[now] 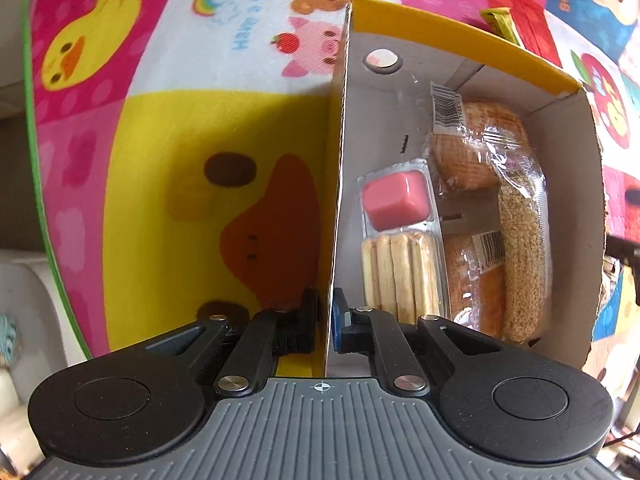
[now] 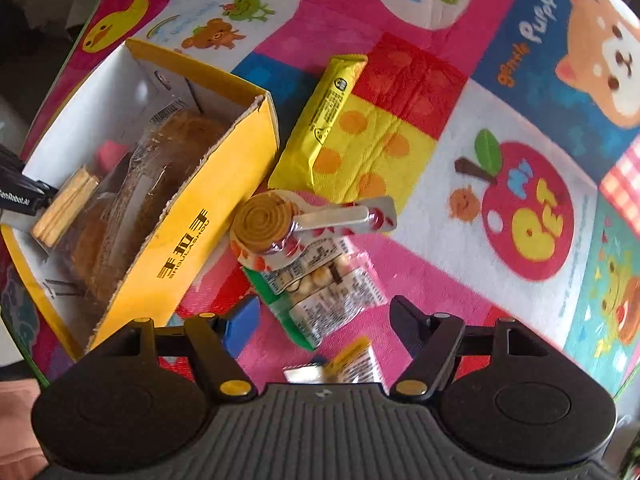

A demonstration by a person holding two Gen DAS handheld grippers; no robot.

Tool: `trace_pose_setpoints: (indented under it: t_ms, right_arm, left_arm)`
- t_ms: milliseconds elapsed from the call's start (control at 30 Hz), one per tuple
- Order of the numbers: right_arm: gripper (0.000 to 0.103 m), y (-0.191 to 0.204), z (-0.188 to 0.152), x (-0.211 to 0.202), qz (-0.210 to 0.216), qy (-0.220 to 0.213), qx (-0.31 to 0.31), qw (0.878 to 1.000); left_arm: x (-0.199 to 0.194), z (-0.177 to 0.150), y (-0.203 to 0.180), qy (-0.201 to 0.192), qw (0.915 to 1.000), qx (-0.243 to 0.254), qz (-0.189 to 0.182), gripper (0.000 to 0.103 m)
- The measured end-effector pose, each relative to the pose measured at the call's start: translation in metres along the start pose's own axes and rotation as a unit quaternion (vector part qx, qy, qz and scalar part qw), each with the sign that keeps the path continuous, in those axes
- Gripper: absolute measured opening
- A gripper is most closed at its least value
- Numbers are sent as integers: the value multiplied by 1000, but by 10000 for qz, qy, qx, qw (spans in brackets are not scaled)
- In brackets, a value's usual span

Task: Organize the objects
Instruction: 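Grasp the yellow wrapped bar on the mat with the right tool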

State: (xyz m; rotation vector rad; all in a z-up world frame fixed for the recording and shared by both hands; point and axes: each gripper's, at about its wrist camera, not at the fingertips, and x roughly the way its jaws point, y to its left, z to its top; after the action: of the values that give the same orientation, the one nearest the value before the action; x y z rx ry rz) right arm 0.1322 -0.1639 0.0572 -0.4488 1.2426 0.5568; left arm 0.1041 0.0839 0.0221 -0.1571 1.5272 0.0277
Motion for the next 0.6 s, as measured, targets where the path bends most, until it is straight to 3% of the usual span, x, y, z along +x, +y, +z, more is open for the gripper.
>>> trace_pose_setpoints:
  t_ms: [100,200,300,333,433,533,600]
  right_arm:
    - [72,7,11,0,-59,-82,-946,9955]
    - [69,-24,44,-1,400,-134,3,9991]
    - [52,-61,79,1,823,-245,1399,9864]
    - [52,-69,90,3,915,-283,1698,9808]
    - [52,-72,121,16,1048,-292,1920,9754]
    - [52,-64,142,38,896,-109,1817,9792]
    - [44,-57,150,55,670,94,1721,9828]
  left_arm:
    - [1,-7,2,-43,9999,-134,12,9]
    - [-5,-12,6,-178,9992,-359,-34,9]
    - [-8,-15,11,-288,9984,-485,-63,9]
    - [-9,-16,12,-304,9983,-500,-59,9]
    - [-11,-22,14,-342,9981,-504,-50,9]
    - [-14,-26,17,-334,9978,-563,-78,9]
    - [-14,-31,20,-314,9977,-599,-111,9]
